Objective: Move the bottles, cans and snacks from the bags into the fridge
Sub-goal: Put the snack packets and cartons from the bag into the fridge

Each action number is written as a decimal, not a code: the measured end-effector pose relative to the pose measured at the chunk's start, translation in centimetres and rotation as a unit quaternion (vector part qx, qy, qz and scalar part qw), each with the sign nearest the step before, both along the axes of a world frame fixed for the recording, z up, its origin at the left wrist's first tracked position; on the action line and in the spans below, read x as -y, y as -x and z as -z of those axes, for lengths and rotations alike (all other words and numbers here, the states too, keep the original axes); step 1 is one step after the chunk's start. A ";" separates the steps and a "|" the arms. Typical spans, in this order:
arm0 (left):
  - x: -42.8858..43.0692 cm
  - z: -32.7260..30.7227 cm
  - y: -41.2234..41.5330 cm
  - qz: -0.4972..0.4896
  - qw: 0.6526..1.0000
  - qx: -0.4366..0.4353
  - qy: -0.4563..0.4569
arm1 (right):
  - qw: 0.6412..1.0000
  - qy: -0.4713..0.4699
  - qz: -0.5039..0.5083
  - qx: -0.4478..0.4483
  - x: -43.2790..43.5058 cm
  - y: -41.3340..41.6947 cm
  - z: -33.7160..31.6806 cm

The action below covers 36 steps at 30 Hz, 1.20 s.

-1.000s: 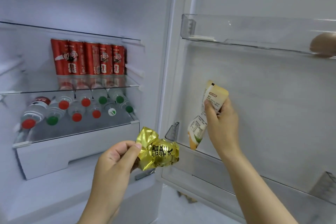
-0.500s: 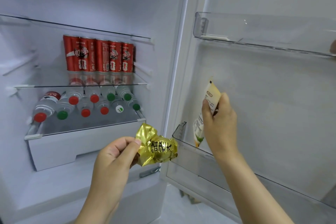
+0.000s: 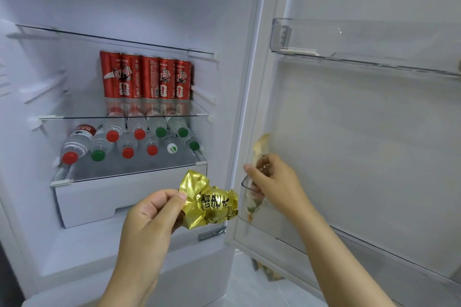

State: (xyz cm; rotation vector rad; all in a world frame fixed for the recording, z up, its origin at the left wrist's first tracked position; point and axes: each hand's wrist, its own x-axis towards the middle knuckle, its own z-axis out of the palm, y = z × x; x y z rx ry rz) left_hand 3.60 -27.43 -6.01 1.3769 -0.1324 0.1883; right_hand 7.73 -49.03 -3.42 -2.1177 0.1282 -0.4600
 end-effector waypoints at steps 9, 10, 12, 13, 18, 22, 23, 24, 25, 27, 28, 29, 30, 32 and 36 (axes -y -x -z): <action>0.3 -0.4 0.1 0.005 1.000 0.017 -0.002 | 1.000 -0.015 0.004 0.004 5.1 2.5 -0.2; 0.7 -0.5 0.0 0.010 1.000 0.020 -0.004 | 1.000 -0.006 0.015 0.007 5.8 3.0 -0.2; 1.6 -0.8 -0.1 0.025 0.999 0.027 -0.009 | 0.999 0.015 0.031 0.008 7.1 4.4 0.0; 2.2 -1.1 -0.2 0.036 0.999 0.033 -0.011 | 0.999 0.029 0.040 0.007 7.6 5.2 0.1; 6.0 -2.7 -0.7 0.080 0.994 0.063 -0.029 | 0.994 0.047 0.102 -0.003 9.6 7.7 1.0; 9.1 -4.3 -2.3 0.110 0.988 0.090 -0.057 | 0.990 0.026 0.141 0.001 9.6 7.6 1.6; 9.9 -4.8 -2.7 0.122 0.985 0.096 -0.071 | 0.988 0.019 0.154 0.010 9.7 7.6 1.6; 10.5 -5.1 -3.1 0.130 0.982 0.102 -0.088 | 0.986 0.014 0.167 0.020 9.6 7.5 1.7; 11.0 -5.3 -3.5 0.137 0.979 0.110 -0.108 | 0.983 0.011 0.182 0.033 9.5 7.6 1.7; 12.1 -5.5 -4.0 0.142 0.972 0.120 -0.143 | 0.974 0.000 0.213 0.073 9.4 7.9 1.4; 12.5 -5.3 -4.3 0.141 0.971 0.120 -0.152 | 0.969 -0.014 0.225 0.098 9.3 8.1 1.2; 12.9 -5.1 -4.5 0.142 0.970 0.118 -0.156 | 0.965 -0.028 0.232 0.119 9.2 8.5 1.1; 13.2 -4.9 -4.6 0.145 0.970 0.115 -0.155 | 0.962 -0.036 0.236 0.130 9.3 8.9 0.9; 13.9 -4.6 -4.6 0.155 0.967 0.117 -0.162 | 0.962 -0.024 0.241 0.128 9.7 10.2 0.6; 16.1 -4.5 -3.9 0.186 0.959 0.128 -0.173 | 0.954 0.059 0.275 0.102 12.3 14.6 0.0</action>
